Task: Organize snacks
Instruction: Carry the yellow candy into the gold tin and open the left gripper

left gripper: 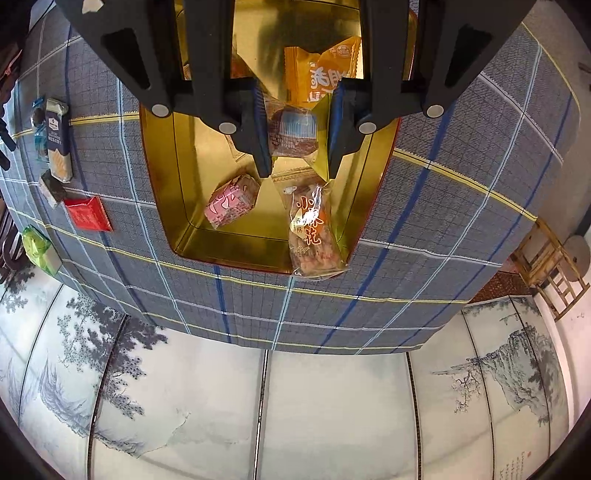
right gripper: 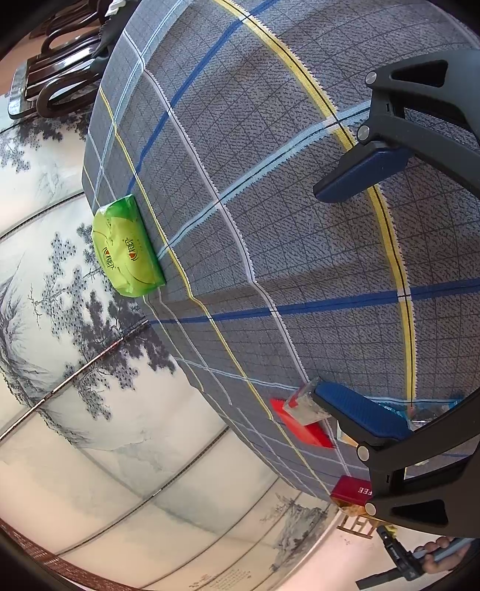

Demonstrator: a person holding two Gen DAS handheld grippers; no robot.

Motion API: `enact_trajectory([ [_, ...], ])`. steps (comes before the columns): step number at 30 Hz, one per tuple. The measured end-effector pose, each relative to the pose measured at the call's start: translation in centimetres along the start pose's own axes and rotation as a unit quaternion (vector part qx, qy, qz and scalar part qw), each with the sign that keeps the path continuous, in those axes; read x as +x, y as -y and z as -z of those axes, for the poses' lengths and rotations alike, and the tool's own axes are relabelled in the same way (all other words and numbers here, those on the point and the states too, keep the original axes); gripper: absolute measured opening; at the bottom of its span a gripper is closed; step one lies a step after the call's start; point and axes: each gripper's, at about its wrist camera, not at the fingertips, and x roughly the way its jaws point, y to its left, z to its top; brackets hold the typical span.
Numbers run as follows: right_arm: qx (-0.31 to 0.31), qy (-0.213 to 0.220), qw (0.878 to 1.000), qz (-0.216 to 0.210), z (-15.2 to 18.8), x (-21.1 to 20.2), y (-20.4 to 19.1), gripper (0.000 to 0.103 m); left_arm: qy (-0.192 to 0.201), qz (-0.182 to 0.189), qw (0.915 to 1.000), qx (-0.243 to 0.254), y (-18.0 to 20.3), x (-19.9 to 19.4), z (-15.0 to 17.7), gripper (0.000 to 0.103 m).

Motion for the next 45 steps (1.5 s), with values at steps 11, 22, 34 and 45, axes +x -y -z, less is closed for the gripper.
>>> enact_trajectory([
  [11, -0.001, 0.000, 1.000, 0.001, 0.0, 0.1, -0.3, 0.099, -0.044, 0.000, 0.9985, -0.031, -0.6, 2.9, -0.2, 0.025],
  [22, -0.001, -0.001, 1.000, 0.001, 0.0, 0.0, -0.1, 0.100, -0.100, -0.012, 0.9939, -0.046, -1.1, 5.8, 0.0, 0.025],
  [34, -0.001, -0.001, 1.000, 0.000, 0.0, 0.0, -0.3, 0.100, -0.108, -0.024, 0.9932, -0.039, -0.9, 6.6, 0.1, 0.025],
  [45, -0.002, -0.002, 1.000, 0.000, 0.0, 0.0, -0.2, 0.101, -0.106, -0.028, 0.9934, -0.036, -0.7, 6.7, 0.2, 0.032],
])
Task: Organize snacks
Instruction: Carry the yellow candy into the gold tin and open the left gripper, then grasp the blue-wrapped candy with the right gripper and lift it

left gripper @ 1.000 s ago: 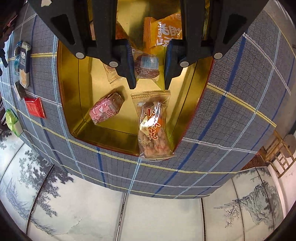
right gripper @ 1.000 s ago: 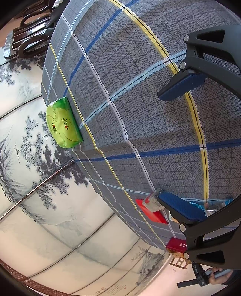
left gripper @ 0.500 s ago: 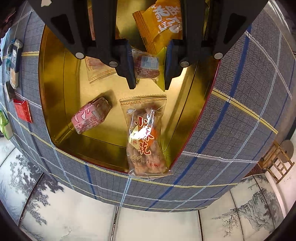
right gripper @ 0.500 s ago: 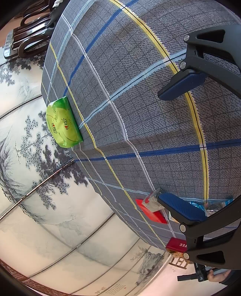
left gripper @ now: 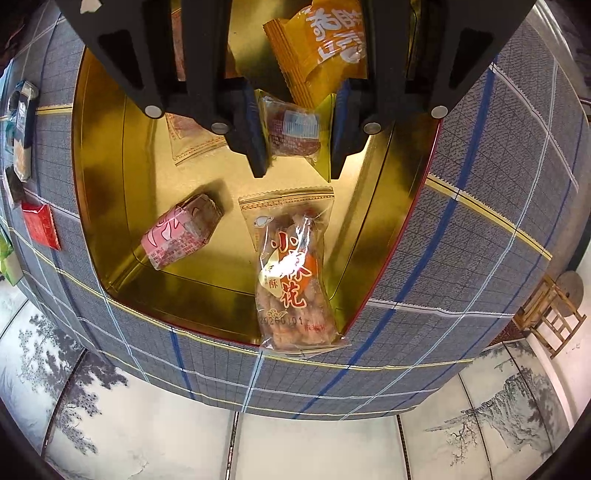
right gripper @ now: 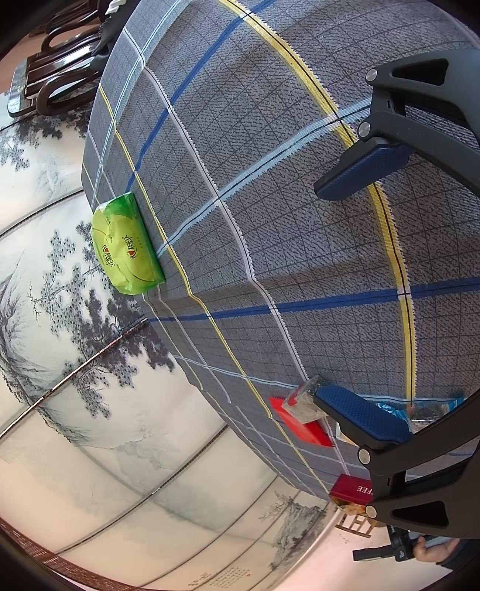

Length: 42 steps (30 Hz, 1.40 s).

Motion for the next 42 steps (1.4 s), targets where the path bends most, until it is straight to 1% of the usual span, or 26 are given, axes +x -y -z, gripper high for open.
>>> enact_trajectory([
  [1, 0.000, 0.000, 1.000, 0.000, 0.0, 0.0, -0.1, 0.101, 0.000, 0.006, 1.0000, -0.004, -0.1, 0.0, 0.0, 0.032],
  [2, -0.001, 0.000, 1.000, 0.001, 0.1, 0.0, -0.1, 0.101, -0.001, 0.011, 0.9999, -0.002, 0.0, -0.1, 0.0, 0.035],
  [4, -0.006, -0.002, 1.000, 0.007, 0.1, 0.0, -0.1, 0.101, -0.004, 0.026, 0.9996, -0.001, 0.3, -0.4, 0.2, 0.045],
  [6, -0.022, -0.010, 0.999, 0.026, 0.2, 0.0, -0.5, 0.101, 0.014, 0.053, 0.9985, -0.004, 0.3, -1.7, 0.4, 0.066],
  [7, -0.034, -0.020, 0.998, 0.044, 0.4, 0.1, -1.1, 0.101, 0.031, 0.059, 0.9978, -0.003, 0.3, -2.6, 0.6, 0.069],
  [8, -0.043, -0.029, 0.997, 0.056, 0.8, 0.0, -1.8, 0.101, 0.049, 0.056, 0.9972, -0.001, 0.2, -3.5, 0.8, 0.070],
  [11, -0.069, -0.034, 0.996, 0.035, 2.2, -1.6, -4.5, 0.101, 0.099, 0.051, 0.9937, 0.012, -0.2, -6.6, 1.8, 0.073],
  [13, -0.110, -0.033, 0.993, 0.031, 3.3, -2.8, -7.0, 0.101, 0.140, 0.047, 0.9889, 0.016, -0.7, -8.8, 2.6, 0.076],
  [15, -0.149, -0.038, 0.988, 0.023, 4.5, -3.1, -10.0, 0.101, 0.180, 0.045, 0.9825, 0.013, -1.1, -10.9, 3.9, 0.084],
  [16, -0.172, -0.047, 0.984, 0.019, 5.4, -3.1, -11.2, 0.101, 0.192, 0.051, 0.9799, 0.011, -1.2, -11.7, 4.6, 0.085],
  [18, -0.223, -0.071, 0.972, 0.027, 7.3, -2.3, -13.5, 0.101, 0.198, 0.067, 0.9778, 0.013, -1.3, -12.5, 6.1, 0.086],
  [20, -0.278, -0.067, 0.957, 0.057, 9.0, -1.6, -15.1, 0.099, 0.197, 0.079, 0.9769, 0.023, -0.9, -12.9, 7.6, 0.086],
  [21, -0.298, -0.065, 0.950, 0.074, 9.4, -1.1, -15.6, 0.095, 0.198, 0.081, 0.9763, 0.031, -0.6, -13.0, 8.4, 0.086],
  [22, -0.303, -0.071, 0.947, 0.078, 9.5, -0.4, -15.7, 0.082, 0.198, 0.084, 0.9758, 0.040, -0.3, -13.1, 9.0, 0.087],
  [23, -0.295, -0.087, 0.949, 0.067, 9.3, 0.4, -15.5, 0.074, 0.197, 0.086, 0.9754, 0.049, 0.1, -13.1, 9.6, 0.087],
  [24, -0.282, -0.106, 0.952, 0.057, 9.1, 1.0, -15.2, 0.060, 0.196, 0.090, 0.9749, 0.057, 0.5, -13.1, 10.3, 0.086],
  [25, -0.273, -0.118, 0.953, 0.059, 9.1, 1.7, -15.0, 0.057, 0.195, 0.094, 0.9743, 0.062, 0.7, -13.1, 10.8, 0.086],
  [26, -0.276, -0.111, 0.953, 0.064, 9.0, 1.8, -15.0, 0.055, 0.194, 0.099, 0.9738, 0.065, 0.8, -13.1, 11.2, 0.086],
  [28, -0.281, -0.109, 0.951, 0.074, 9.1, 2.1, -15.2, 0.040, 0.190, 0.104, 0.9738, 0.069, 1.2, -12.8, 11.9, 0.086],
  [29, -0.280, -0.108, 0.951, 0.074, 9.0, 2.0, -15.1, 0.038, 0.188, 0.105, 0.9741, 0.069, 1.2, -12.7, 12.2, 0.086],
  [30, -0.278, -0.105, 0.952, 0.078, 9.0, 1.9, -14.9, 0.030, 0.185, 0.107, 0.9743, 0.070, 1.3, -12.4, 12.5, 0.086],
  [31, -0.278, -0.101, 0.951, 0.087, 9.0, 1.8, -14.8, 0.026, 0.181, 0.111, 0.9747, 0.070, 1.4, -12.2, 12.7, 0.086],
  [35, -0.272, -0.097, 0.952, 0.103, 9.0, 0.6, -14.6, 0.025, 0.179, 0.119, 0.9746, 0.061, 1.4, -12.2, 13.5, 0.086],
  [38, -0.258, -0.094, 0.956, 0.106, 8.7, -0.6, -14.1, 0.024, 0.197, 0.119, 0.9713, 0.061, 1.3, -12.7, 14.5, 0.086],
  [40, -0.254, -0.082, 0.957, 0.112, 8.2, -1.6, -13.9, 0.024, 0.210, 0.113, 0.9689, 0.065, 1.3, -13.0, 15.3, 0.086],
  [42, -0.251, -0.073, 0.959, 0.110, 7.5, -2.2, -14.1, 0.024, 0.215, 0.115, 0.9673, 0.070, 1.3, -13.1, 16.1, 0.086],
])
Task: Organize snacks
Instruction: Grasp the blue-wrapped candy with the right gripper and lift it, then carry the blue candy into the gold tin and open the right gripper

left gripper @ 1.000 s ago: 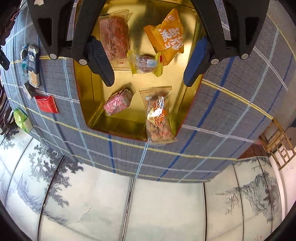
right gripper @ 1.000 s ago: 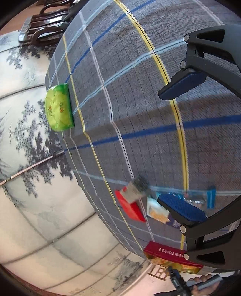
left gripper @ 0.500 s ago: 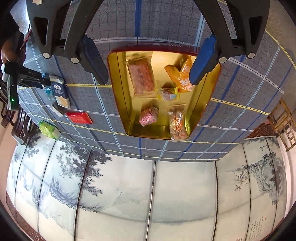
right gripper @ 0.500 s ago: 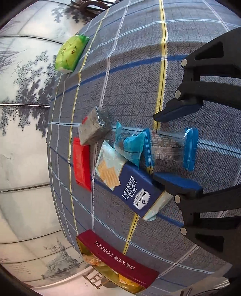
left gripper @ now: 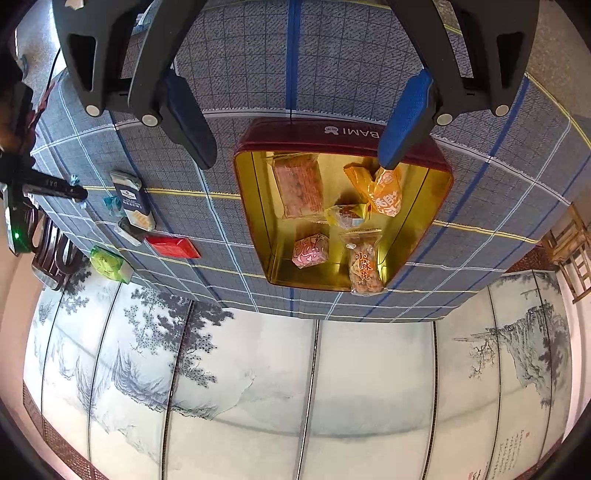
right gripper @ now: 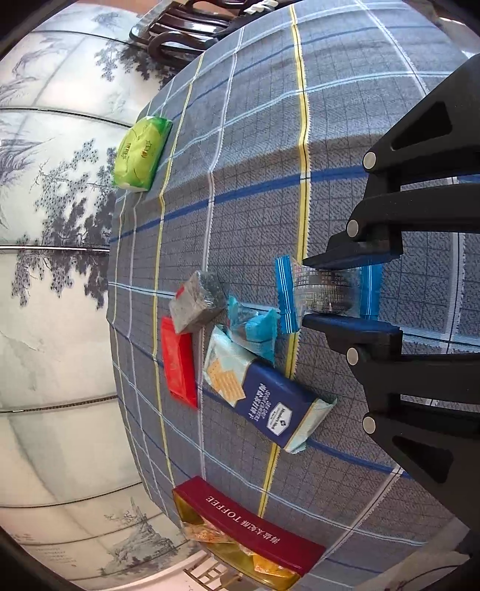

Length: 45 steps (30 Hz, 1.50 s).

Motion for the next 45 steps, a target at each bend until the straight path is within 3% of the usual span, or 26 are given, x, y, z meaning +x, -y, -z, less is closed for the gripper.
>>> enact_trajectory([
  [6, -0.014, 0.036, 0.999, -0.014, -4.0, -1.1, -2.3, 0.024, -0.020, 0.005, 0.9998, -0.003, 0.2, 0.0, 1.7, 0.086],
  [18, -0.075, 0.080, 0.990, -0.086, -9.5, -0.8, -14.6, 0.024, -0.027, -0.009, 0.9988, -0.040, -1.0, -1.0, 4.1, 0.086],
  [28, -0.113, 0.070, 0.983, -0.125, -9.8, -0.1, -22.1, 0.024, -0.038, -0.017, 0.9966, -0.070, -3.2, -1.3, 5.5, 0.086],
  [45, -0.164, 0.045, 0.973, -0.155, -9.4, 1.3, -29.9, 0.024, -0.047, -0.037, 0.9909, -0.121, -7.6, -2.1, 7.5, 0.086],
])
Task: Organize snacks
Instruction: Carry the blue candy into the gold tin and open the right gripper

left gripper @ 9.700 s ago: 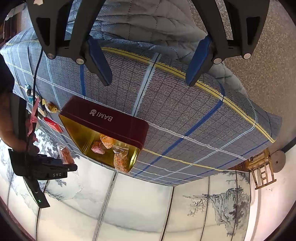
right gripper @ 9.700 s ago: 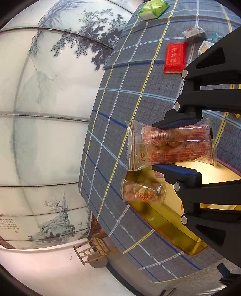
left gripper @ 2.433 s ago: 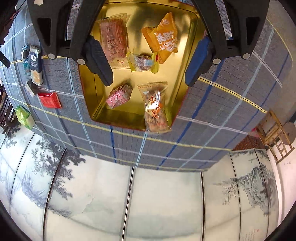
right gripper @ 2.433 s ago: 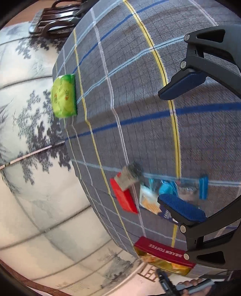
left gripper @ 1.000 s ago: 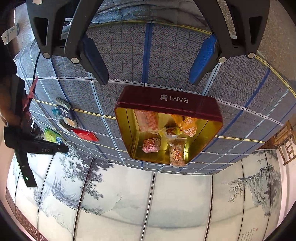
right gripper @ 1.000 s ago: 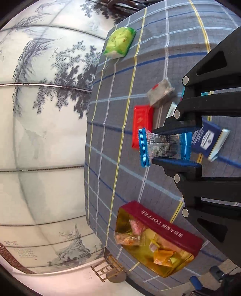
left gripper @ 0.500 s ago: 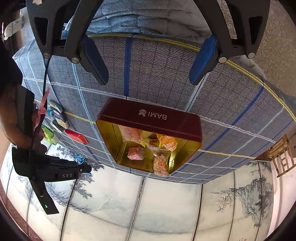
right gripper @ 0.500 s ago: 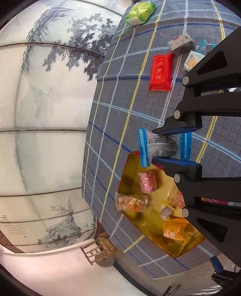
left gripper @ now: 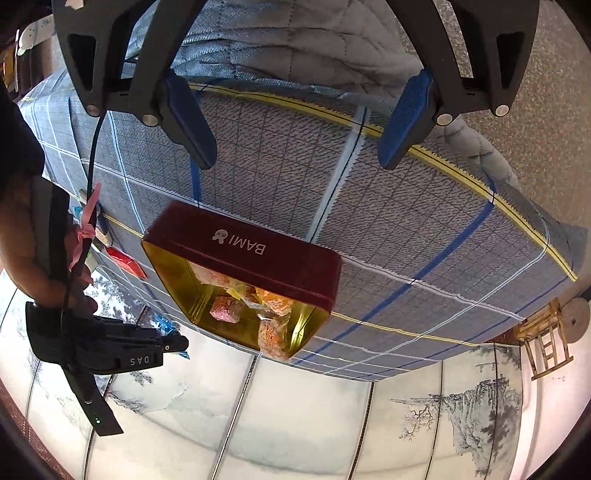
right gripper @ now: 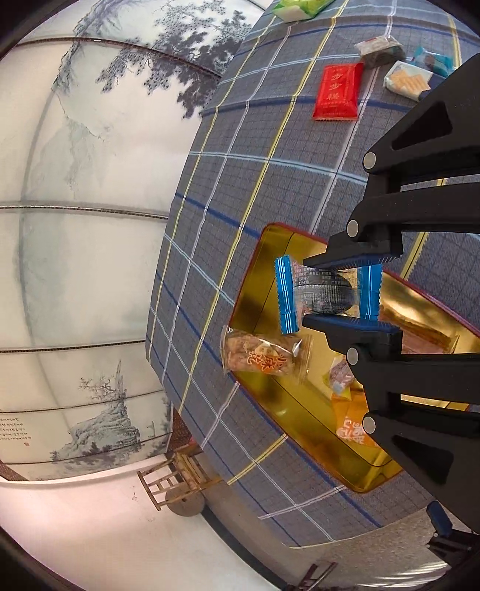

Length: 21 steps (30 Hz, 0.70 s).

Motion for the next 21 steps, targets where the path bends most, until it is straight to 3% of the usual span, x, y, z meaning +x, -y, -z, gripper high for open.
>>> enact_trajectory([
  [21, -0.005, -0.059, 0.998, -0.013, 0.7, 3.5, -1.4, 0.024, 0.004, -0.010, 0.9998, 0.014, 0.2, -0.3, 0.5, 0.086],
])
